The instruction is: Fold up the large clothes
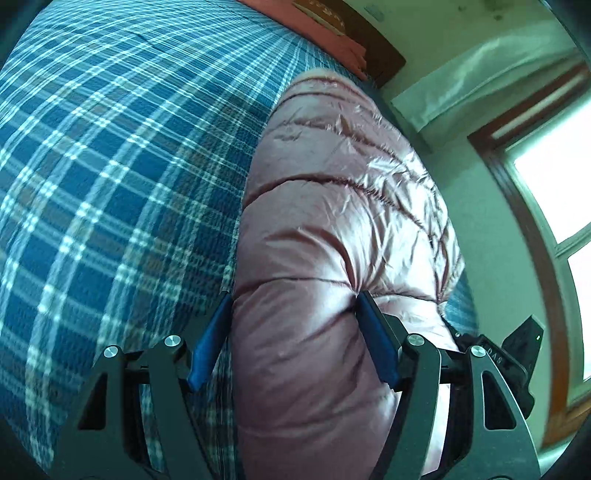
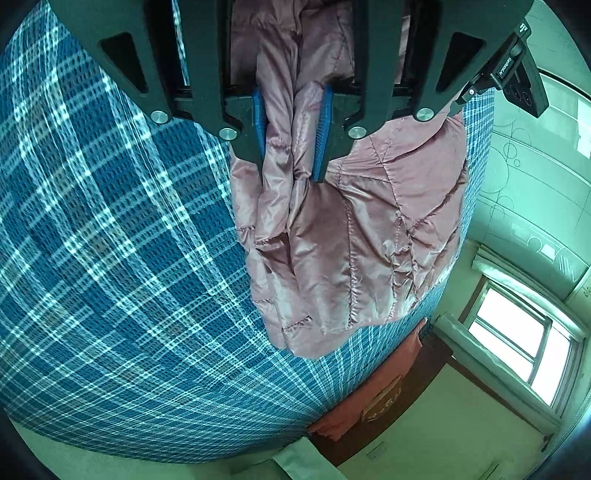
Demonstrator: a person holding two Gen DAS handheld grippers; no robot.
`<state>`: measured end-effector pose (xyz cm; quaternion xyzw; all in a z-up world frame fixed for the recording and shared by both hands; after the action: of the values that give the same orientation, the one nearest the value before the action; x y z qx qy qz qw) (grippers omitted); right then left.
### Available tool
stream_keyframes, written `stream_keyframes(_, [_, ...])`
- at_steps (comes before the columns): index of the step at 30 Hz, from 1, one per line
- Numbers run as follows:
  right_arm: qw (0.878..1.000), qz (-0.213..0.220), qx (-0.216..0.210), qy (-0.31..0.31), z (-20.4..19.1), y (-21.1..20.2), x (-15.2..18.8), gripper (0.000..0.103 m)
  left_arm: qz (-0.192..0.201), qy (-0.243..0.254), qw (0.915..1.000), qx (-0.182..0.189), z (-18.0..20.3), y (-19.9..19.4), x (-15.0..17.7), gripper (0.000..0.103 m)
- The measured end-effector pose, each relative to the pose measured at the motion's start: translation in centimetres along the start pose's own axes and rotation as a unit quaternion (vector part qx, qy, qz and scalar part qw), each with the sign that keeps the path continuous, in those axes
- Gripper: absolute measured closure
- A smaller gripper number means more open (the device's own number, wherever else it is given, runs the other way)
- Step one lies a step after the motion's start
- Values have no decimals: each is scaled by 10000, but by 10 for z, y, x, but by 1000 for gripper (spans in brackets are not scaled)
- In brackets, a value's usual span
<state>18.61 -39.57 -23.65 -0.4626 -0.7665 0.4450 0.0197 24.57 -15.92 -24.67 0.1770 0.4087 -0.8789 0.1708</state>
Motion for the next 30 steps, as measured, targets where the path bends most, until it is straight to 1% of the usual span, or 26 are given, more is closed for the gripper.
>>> stream_keyframes(1, [9999, 31, -92, 40, -3, -11, 3, 61, 65, 9, 9999, 76, 3, -9, 2, 35])
stream_keyframes(2, [9998, 59, -181, 57, -7, -20, 7, 57, 138, 53, 9998, 149, 6, -20, 5, 35])
stream_keyframes(3, [9996, 96, -266, 61, -11, -30, 11, 48, 204, 105, 9995, 205, 10, -27, 6, 35])
stream_keyframes(4, [9995, 105, -306, 24, -16, -37, 16, 43, 288, 180, 9991, 262, 14, -36, 9, 34])
stream_keyframes(6, [9996, 6, -232, -160, -20, -42, 30, 41, 363, 335, 9985, 243, 20, -44, 16, 31])
stream_keyframes(8, [9994, -170, 11, -298, -17, -38, 43, 41, 287, 419, 9986, 142, 22, -40, 23, 31])
stream_keyframes(9, [9992, -211, 150, -319, -12, -35, 50, 41, 283, 470, 9985, -26, 19, -37, 23, 31])
stream_keyframes(10, [9989, -222, 260, -332, -5, -33, 55, 44, 221, 496, 9984, -169, 16, -34, 27, 34])
stream_keyframes(11, [9987, -281, 298, -293, 1, -29, 61, 48, 126, 429, 9987, -231, 11, -28, 32, 37])
stream_keyframes(12, [9989, -357, 223, -190, 5, -26, 66, 56, 61, 332, 9991, -249, 8, -24, 35, 37])
stream_keyframes(13, [9990, -399, 160, -82, 11, -23, 70, 58, -31, 220, 9994, -264, 3, -18, 39, 38])
stream_keyframes(15, [9991, -409, 85, -3, 20, -14, 76, 59, -99, 140, 9994, -296, -4, -9, 42, 37])
stream_keyframes(17, [9994, -341, 12, 54, 25, -8, 78, 59, -45, 232, 9990, -387, -5, -5, 41, 38])
stream_keyframes(19, [9997, -245, 8, 39, 26, -8, 80, 61, -23, 181, 9988, -452, -6, -3, 42, 39])
stream_keyframes(26, [9999, 67, -51, 144, 28, -14, 85, 61, 113, 146, 9985, -519, -4, -1, 40, 40])
stream_keyframes(27, [9997, 151, -72, 166, 29, -23, 91, 61, 157, 149, 9985, -498, -4, -4, 42, 40])
stream_keyframes(29, [9995, 214, -105, 183, 28, -28, 93, 59, 218, 46, 9991, -353, -2, -10, 45, 40])
stream_keyframes(30, [9996, 187, -109, 190, 27, -32, 93, 56, 202, -108, 9995, -234, -3, -15, 46, 40])
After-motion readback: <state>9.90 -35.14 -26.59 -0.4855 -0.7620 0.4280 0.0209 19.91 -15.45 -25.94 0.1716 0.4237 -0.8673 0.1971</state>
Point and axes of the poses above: each gripper's, at about its wrist camera, not at the fingertips, and y roughly the way its jaws point, z to its right, x to its underside, the point moved 10 cm from there along y, roughly the way its jaws point, and after that the axes turned 4 degrees about y, right-handed, at the moved point
